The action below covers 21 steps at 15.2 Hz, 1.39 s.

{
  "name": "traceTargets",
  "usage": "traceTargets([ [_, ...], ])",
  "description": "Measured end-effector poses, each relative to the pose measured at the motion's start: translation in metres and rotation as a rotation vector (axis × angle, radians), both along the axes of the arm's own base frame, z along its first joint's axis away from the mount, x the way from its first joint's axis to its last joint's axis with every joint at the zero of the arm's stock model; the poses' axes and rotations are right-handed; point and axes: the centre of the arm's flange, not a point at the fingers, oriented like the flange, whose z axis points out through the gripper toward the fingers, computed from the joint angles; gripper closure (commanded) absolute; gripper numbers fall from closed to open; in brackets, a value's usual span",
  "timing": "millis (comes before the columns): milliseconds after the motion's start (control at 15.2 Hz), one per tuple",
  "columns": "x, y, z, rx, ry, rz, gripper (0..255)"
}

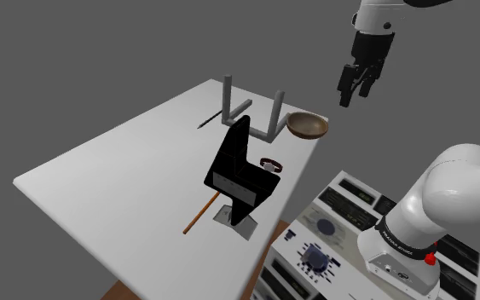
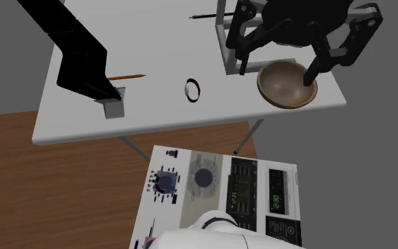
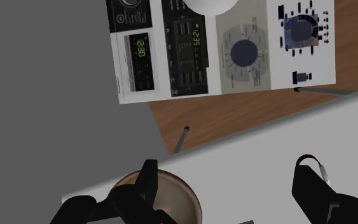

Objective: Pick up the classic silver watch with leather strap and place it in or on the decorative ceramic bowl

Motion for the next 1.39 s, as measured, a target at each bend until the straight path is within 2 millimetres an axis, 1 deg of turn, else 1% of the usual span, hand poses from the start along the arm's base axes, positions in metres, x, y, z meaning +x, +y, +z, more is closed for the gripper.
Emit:
traceTargets([
  [66,0.0,0.0,0.0,0.0,0.0,0.0,0],
  [198,0.006,0.009,-0.011,-0.003,-0.01,0.01,0],
  [462,0.024,0.043,-0.041,-0.012,-0.042,0.04,0],
  [858,0.048,0.097,-0.093,-0.026,-0.096,0.088,0],
  [990,0.056,0.112,-0.109,-0.031,-0.114,0.104,0],
  [1122,0.068,0.128,-0.122,-0.036,-0.133,0.12,0],
  [1188,0.072,0.137,-0.135,-0.039,-0.14,0.128,0],
  [1386,0.088,0.162,-0.155,-0.045,-0.169,0.152,0],
])
